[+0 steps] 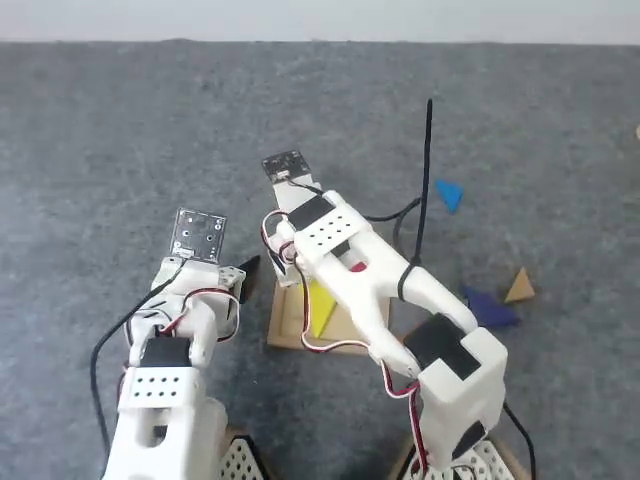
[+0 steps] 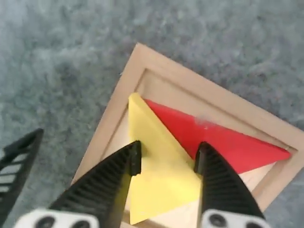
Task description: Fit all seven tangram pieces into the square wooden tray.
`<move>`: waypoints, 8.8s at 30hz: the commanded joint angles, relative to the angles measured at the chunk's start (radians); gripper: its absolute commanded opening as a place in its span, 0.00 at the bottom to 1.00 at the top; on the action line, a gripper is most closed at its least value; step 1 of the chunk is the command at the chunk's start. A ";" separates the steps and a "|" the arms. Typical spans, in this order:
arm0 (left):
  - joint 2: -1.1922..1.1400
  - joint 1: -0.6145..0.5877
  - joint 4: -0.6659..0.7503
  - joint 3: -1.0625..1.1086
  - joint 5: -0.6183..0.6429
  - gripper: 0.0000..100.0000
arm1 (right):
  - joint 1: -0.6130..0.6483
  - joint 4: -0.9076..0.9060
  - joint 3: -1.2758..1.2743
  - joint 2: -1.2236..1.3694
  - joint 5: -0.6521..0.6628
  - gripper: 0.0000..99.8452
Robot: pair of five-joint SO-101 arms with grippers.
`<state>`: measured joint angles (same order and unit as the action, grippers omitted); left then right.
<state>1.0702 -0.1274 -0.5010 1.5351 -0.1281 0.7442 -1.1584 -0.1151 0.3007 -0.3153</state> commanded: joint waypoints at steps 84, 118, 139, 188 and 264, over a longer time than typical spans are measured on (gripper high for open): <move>0.021 -0.005 0.026 -0.008 0.005 0.28 | 0.024 0.093 -0.209 -0.124 0.192 0.15; 0.023 0.000 0.026 -0.008 0.005 0.28 | -0.679 -0.160 -0.353 -0.751 0.482 0.15; 0.021 0.002 0.025 -0.008 0.005 0.28 | -0.651 -0.122 -0.891 -1.047 0.733 0.16; 0.017 0.002 0.023 -0.007 0.005 0.28 | -0.842 0.113 -0.287 -0.249 0.749 0.16; 0.017 0.002 0.025 -0.007 0.005 0.28 | -0.737 0.085 -0.347 -0.124 0.611 0.16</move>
<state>1.0702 -0.1274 -0.5010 1.5351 -0.1281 -0.0491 -1.0311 -0.4097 0.1964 0.2493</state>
